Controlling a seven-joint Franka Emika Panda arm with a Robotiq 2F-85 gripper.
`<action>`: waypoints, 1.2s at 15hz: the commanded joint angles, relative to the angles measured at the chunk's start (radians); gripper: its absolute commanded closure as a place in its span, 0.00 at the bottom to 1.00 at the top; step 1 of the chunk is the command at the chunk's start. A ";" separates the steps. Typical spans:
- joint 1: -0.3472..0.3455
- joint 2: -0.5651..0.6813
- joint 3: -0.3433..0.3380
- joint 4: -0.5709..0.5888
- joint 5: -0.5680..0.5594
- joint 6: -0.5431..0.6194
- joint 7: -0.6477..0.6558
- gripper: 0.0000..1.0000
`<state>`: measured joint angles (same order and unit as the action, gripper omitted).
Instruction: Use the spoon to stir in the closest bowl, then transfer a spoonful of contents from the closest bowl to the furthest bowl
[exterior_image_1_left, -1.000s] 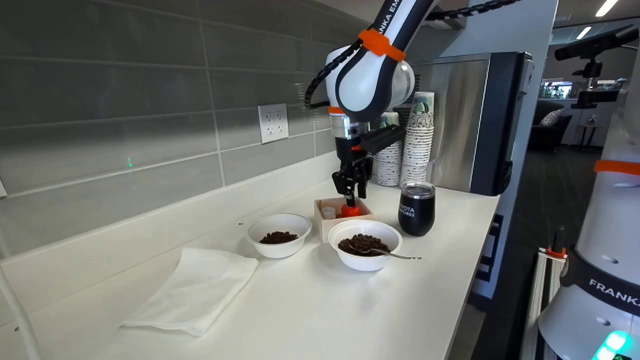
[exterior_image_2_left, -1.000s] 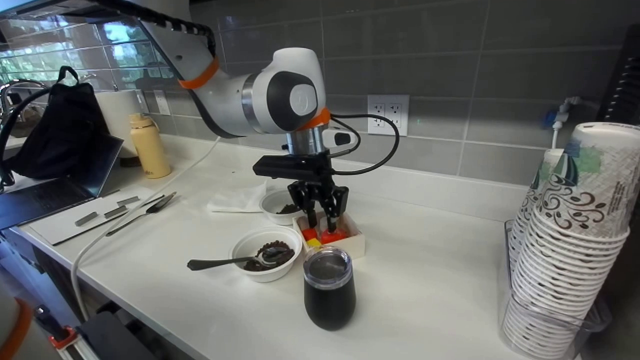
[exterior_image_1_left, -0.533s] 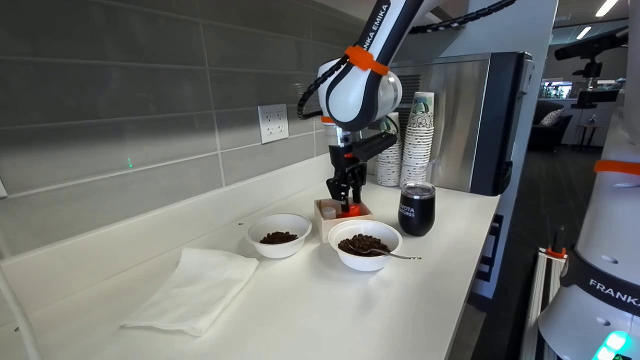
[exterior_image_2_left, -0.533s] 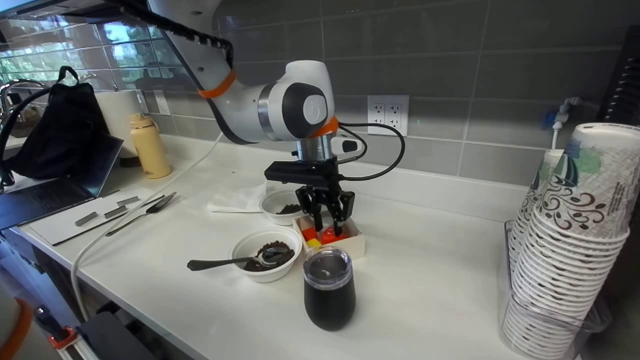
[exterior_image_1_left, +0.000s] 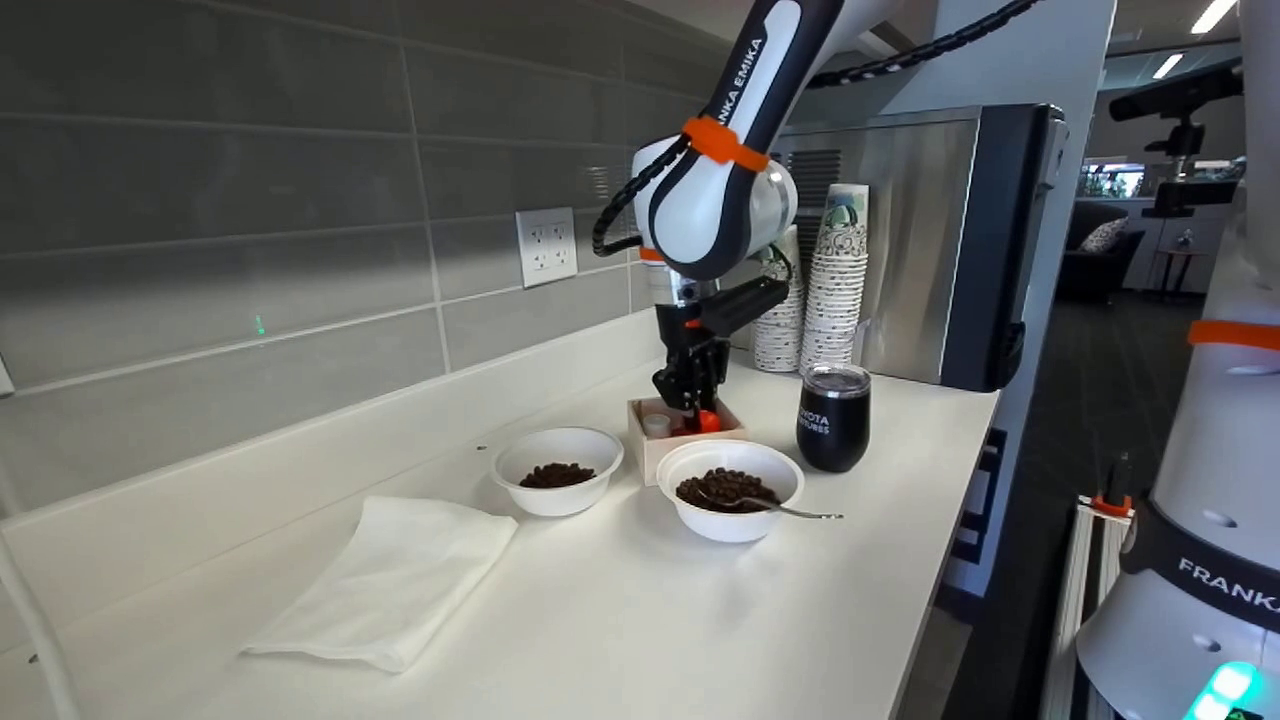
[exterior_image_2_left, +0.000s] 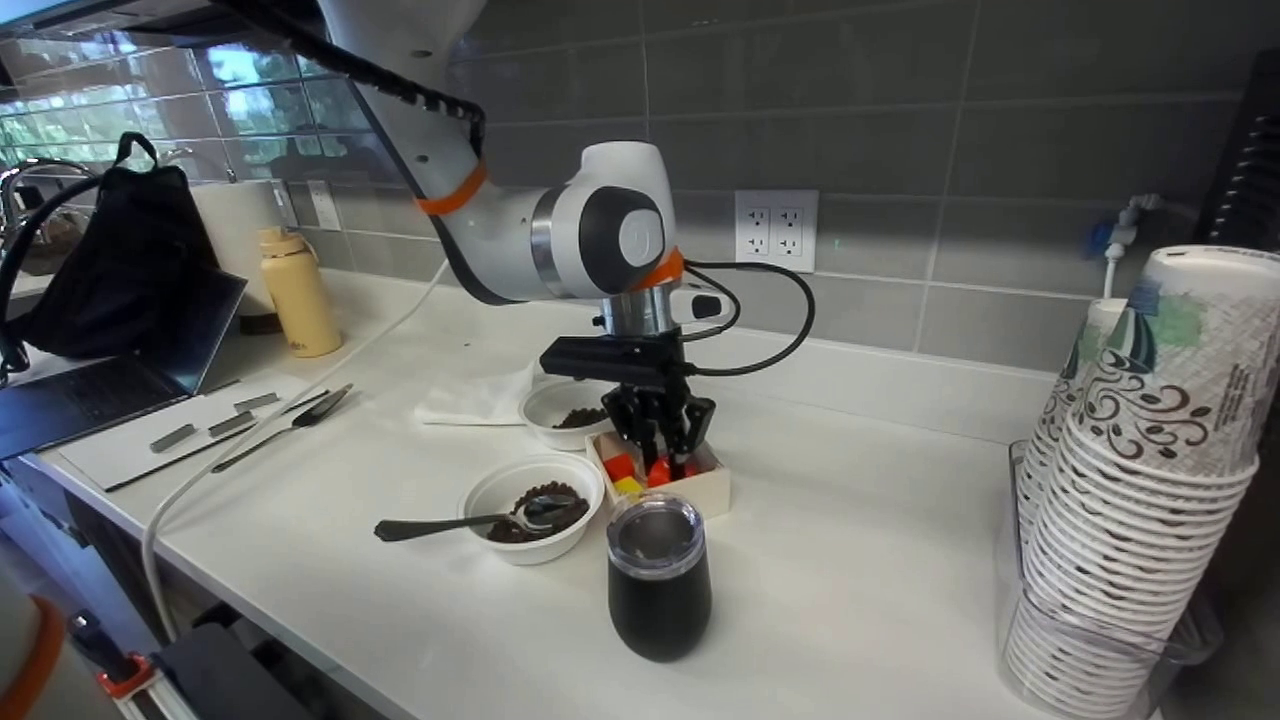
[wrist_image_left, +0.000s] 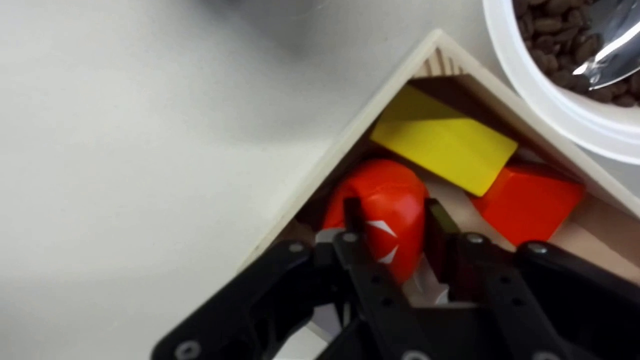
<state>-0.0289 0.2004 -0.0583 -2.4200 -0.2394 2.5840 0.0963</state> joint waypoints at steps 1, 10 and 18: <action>0.027 0.002 -0.019 0.000 -0.048 0.022 0.046 0.96; 0.085 -0.203 0.021 -0.070 -0.106 -0.074 0.149 0.94; 0.177 -0.315 0.205 -0.128 0.011 -0.136 0.121 0.94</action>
<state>0.1061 -0.0746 0.0973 -2.5085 -0.2874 2.4569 0.2379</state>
